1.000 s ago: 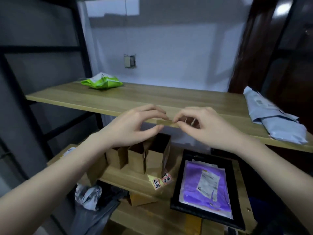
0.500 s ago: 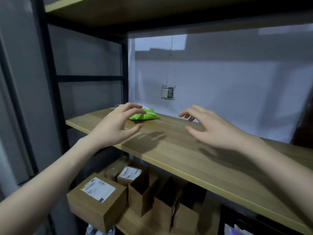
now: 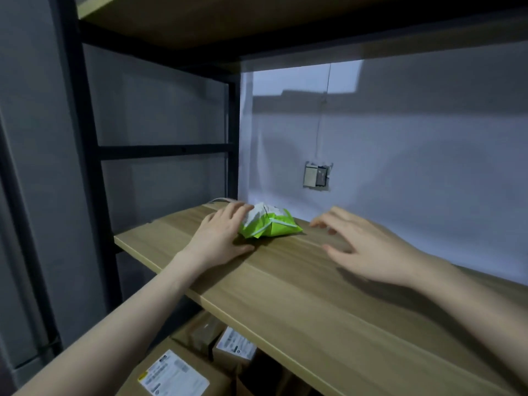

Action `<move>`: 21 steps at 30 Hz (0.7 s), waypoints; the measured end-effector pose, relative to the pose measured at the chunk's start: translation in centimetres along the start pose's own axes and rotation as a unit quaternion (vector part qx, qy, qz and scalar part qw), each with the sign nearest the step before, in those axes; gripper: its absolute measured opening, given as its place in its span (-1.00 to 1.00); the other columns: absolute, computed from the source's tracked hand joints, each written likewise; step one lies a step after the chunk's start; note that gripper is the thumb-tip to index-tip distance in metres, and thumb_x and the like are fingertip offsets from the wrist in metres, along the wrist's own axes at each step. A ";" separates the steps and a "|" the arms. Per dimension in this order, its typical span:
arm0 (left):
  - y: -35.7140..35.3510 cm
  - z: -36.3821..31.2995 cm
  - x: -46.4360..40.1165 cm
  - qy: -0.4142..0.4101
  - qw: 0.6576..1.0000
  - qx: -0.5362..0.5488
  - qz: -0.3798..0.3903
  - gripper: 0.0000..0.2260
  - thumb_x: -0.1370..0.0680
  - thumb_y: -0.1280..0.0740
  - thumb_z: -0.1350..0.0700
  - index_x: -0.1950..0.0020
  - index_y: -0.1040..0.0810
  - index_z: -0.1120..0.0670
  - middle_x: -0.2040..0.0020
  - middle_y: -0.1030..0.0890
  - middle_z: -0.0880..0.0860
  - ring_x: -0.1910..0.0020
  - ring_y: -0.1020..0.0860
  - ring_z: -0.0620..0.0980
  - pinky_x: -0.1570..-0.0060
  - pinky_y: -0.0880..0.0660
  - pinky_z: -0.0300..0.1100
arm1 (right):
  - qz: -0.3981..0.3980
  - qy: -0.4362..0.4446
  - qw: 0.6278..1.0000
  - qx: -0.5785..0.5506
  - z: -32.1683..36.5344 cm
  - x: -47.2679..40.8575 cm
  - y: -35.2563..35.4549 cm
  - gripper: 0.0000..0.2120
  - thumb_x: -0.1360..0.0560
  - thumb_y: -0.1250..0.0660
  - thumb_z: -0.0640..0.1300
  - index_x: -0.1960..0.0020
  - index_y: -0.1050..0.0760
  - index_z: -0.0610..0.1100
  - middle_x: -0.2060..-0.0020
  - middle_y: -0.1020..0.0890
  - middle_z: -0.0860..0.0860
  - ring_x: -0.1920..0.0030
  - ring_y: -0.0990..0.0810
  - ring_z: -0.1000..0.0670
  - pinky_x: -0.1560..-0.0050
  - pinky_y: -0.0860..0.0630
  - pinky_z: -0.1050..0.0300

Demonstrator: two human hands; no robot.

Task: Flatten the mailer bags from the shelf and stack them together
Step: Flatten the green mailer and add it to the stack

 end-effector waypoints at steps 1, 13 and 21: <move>-0.5 0.1 -0.5 0.001 1.000 -0.004 0.005 -0.34 -0.43 -0.40 -0.12 -0.44 -0.23 -0.02 -0.42 -0.29 -0.05 -0.38 -0.34 0.00 -0.24 -0.31 -0.03 | 0.000 -0.004 1.000 -0.002 -0.4 -0.2 -0.3 -0.71 -0.52 -0.17 0.02 -0.24 -0.30 0.12 -0.11 -0.39 0.15 -0.18 -0.44 0.09 -0.14 -0.44 0.01; 4.8 -4.9 -2.2 0.014 0.956 0.273 -0.108 -0.77 -0.54 -0.30 -0.05 0.08 -0.60 0.10 0.19 -0.67 0.06 0.11 -0.62 0.08 0.11 -0.52 -0.06 | -0.073 -0.118 0.990 -0.006 -4.2 1.8 2.9 -0.50 -0.55 -0.13 0.13 -0.43 -0.18 -0.01 -0.30 -0.34 0.04 -0.37 -0.29 0.04 -0.31 -0.30 0.07; 2.8 -15.0 -4.0 -0.050 0.855 0.514 0.052 -0.75 -0.61 -0.23 0.04 -0.07 -0.60 0.18 0.05 -0.67 0.05 0.16 -0.57 -0.21 0.17 -0.51 -0.28 | -0.148 -0.217 0.959 -0.104 -8.4 7.6 7.9 -0.79 -0.52 -0.29 -0.01 0.10 -0.47 -0.17 0.32 -0.51 -0.16 0.29 -0.42 -0.04 0.20 -0.38 0.01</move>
Point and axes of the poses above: each hand's wrist, its own x-axis away from the middle knuckle, its own y-axis out of the back of the hand, z = x × y, the point moved 10 cm from there along -x, towards the middle knuckle
